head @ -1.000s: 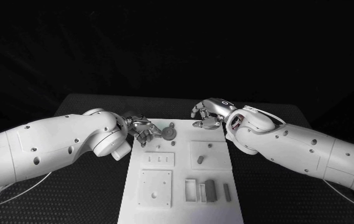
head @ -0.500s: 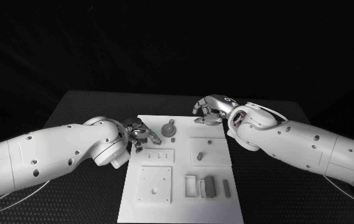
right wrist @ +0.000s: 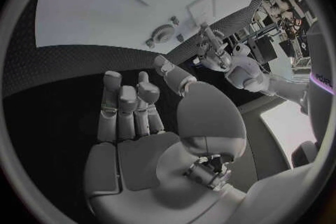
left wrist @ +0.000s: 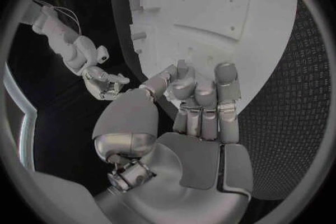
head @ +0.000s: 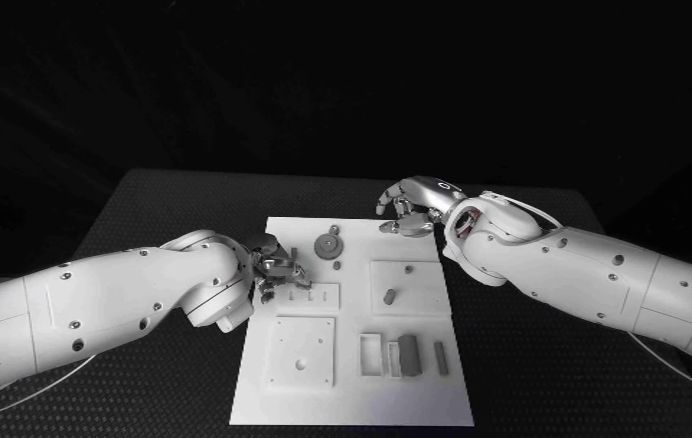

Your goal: Assemble the parts on the task board

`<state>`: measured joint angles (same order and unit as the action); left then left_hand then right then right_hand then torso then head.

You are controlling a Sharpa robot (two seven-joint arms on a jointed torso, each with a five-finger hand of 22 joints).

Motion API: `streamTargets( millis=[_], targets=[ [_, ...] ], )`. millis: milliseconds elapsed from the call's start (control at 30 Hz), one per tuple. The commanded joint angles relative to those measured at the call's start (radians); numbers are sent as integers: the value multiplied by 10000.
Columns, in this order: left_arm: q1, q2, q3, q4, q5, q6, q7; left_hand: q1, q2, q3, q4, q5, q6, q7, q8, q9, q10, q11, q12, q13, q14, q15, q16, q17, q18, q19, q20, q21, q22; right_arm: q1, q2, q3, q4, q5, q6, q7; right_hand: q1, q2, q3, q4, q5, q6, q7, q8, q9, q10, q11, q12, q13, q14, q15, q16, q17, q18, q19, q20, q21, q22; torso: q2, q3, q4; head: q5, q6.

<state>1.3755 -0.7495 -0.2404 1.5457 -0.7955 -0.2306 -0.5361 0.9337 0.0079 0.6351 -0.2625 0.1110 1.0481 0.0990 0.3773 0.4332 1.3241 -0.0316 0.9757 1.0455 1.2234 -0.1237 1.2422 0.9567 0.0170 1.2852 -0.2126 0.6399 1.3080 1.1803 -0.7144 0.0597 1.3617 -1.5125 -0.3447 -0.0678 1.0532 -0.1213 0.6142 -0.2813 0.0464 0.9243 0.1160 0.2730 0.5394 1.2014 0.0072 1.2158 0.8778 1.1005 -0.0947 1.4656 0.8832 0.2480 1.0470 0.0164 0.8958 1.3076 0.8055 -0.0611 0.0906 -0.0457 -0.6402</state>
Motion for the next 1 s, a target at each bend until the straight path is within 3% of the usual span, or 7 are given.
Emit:
streamTargets(
  millis=[33,433,1000],
  targets=[
    [-65,43,2,-7,-456,139,-216,-40,40,-20,32,-27,962,-798,-18,2667,-506,-606,-3,17,522,-734,75,-40,436,634,-563,49,138,-5,-9,2,35,4,-9,1,12,-96,52,20,22,12,63,-45,-6,-45,18,-54,-6,-32,-14,-36,-15,138,22,16,-56,74,-9,-5,10,-20,-49],
    [-164,115,5,7,-1123,153,-198,-108,38,-68,80,-20,1128,-863,-35,2786,-351,-670,-57,48,535,-797,315,-285,366,718,-532,62,152,-6,0,2,42,8,19,-18,11,-95,57,20,22,14,63,-46,-6,-43,18,-53,-7,-30,-14,-36,-15,138,24,18,-56,74,-11,-13,0,-76,-162],
    [-192,208,6,63,-1612,317,-215,-207,19,-125,127,-19,1328,-947,-10,2939,-156,-750,-113,31,562,-871,578,-547,307,828,-502,89,160,-9,1,2,43,99,62,-29,5,-74,69,28,22,15,64,-49,-7,-41,19,-53,-8,-28,-13,-36,-17,138,28,20,-57,75,-13,-9,9,-125,-197]
  ],
)
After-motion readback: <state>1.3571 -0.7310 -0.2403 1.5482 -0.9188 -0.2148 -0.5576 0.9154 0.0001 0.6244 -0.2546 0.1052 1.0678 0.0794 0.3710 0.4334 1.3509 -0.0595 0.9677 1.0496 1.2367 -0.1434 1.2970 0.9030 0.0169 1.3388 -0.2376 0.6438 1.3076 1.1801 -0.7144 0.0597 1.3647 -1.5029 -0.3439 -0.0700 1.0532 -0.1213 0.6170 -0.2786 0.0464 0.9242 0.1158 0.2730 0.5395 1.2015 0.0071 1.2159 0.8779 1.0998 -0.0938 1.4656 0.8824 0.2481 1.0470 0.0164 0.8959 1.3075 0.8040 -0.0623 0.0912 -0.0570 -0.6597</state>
